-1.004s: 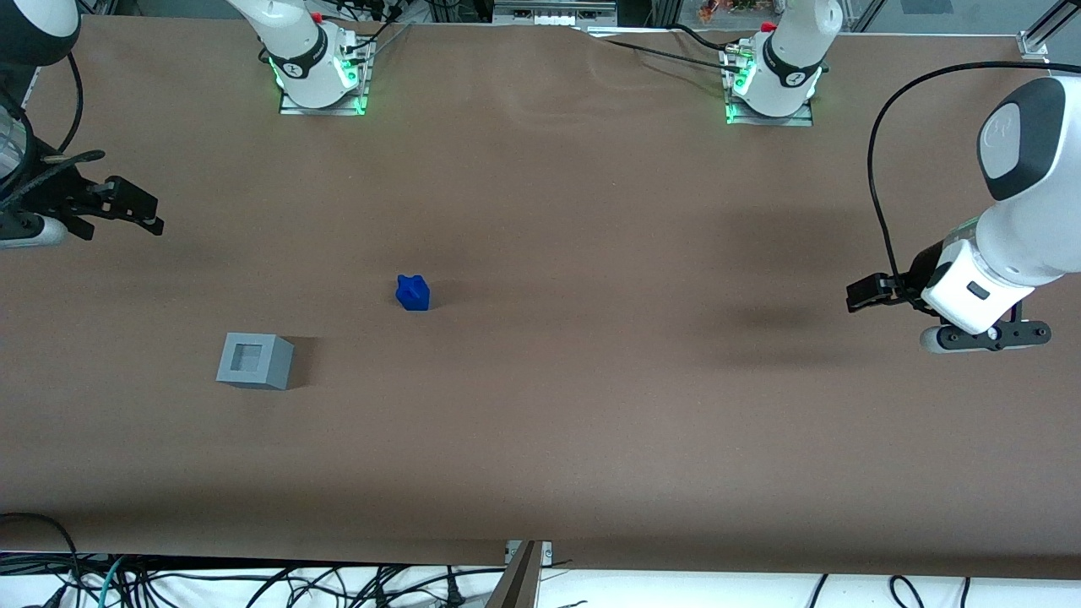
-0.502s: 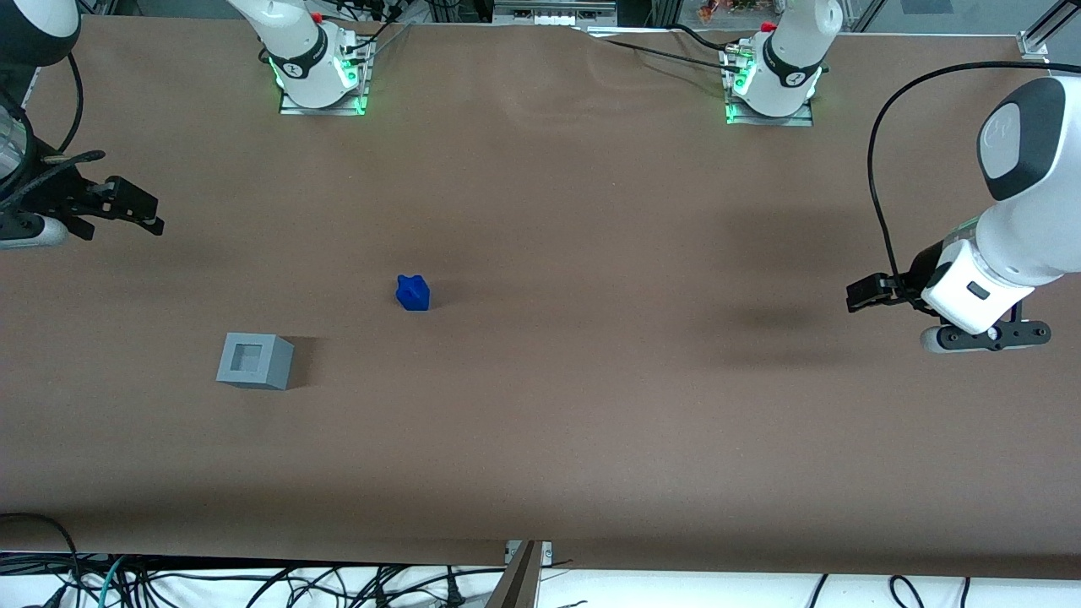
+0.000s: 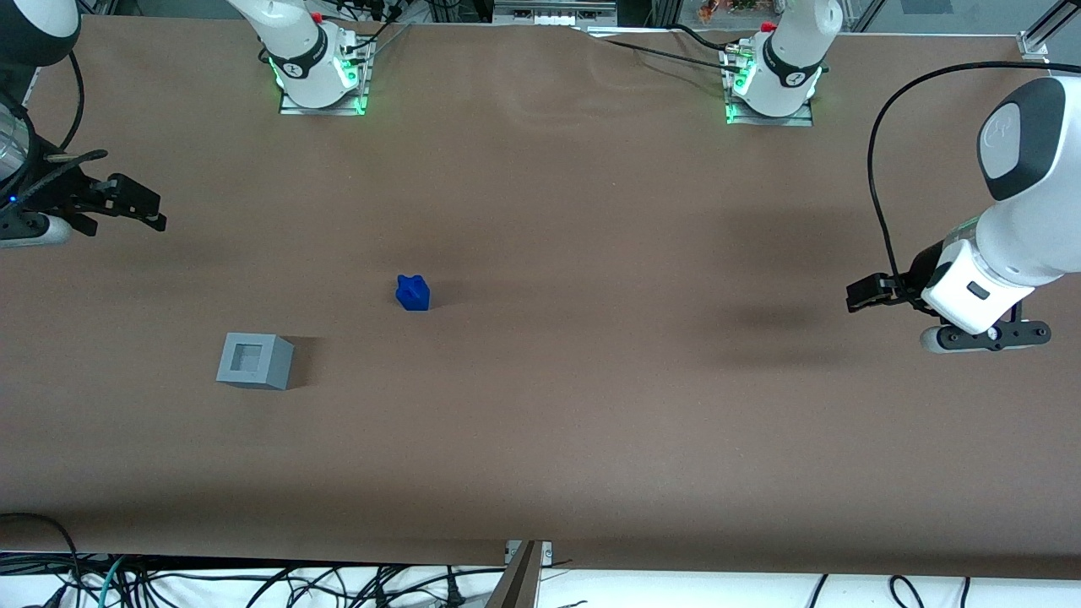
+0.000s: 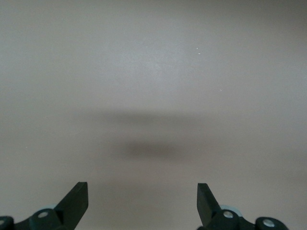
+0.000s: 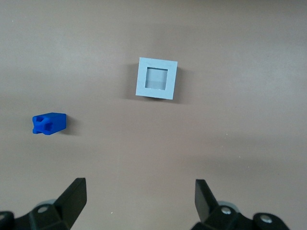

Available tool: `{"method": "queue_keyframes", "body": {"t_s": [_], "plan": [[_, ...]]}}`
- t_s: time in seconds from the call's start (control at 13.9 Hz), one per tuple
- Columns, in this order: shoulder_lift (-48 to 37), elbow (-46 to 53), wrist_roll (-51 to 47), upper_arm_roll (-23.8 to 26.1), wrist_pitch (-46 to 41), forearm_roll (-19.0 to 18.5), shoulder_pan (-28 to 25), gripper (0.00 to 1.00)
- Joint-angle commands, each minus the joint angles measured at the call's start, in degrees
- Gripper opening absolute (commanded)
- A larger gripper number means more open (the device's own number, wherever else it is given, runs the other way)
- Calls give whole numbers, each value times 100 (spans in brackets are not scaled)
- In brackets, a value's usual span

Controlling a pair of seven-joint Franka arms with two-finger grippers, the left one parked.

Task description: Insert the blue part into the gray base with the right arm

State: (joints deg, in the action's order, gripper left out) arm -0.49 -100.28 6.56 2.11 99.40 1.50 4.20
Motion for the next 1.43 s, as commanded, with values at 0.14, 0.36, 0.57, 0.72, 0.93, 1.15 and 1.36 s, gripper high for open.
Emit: {"method": "queue_keyframes", "body": {"t_s": [0.14, 0.36, 0.57, 0.72, 0.93, 1.15, 1.36], "plan": [[171, 166, -32, -17, -210, 0, 10, 100], [189, 245, -58, 0, -219, -62, -16, 100], [285, 210, -49, 9, -376, -71, -59, 100], [321, 245, -66, 18, -579, -27, -200, 100], [478, 245, -75, 18, -571, -123, -674, 100], [681, 193, -171, 9, -221, -150, -1270, 100], [953, 140, -1144, 18, 175, -115, -1675, 100]]}}
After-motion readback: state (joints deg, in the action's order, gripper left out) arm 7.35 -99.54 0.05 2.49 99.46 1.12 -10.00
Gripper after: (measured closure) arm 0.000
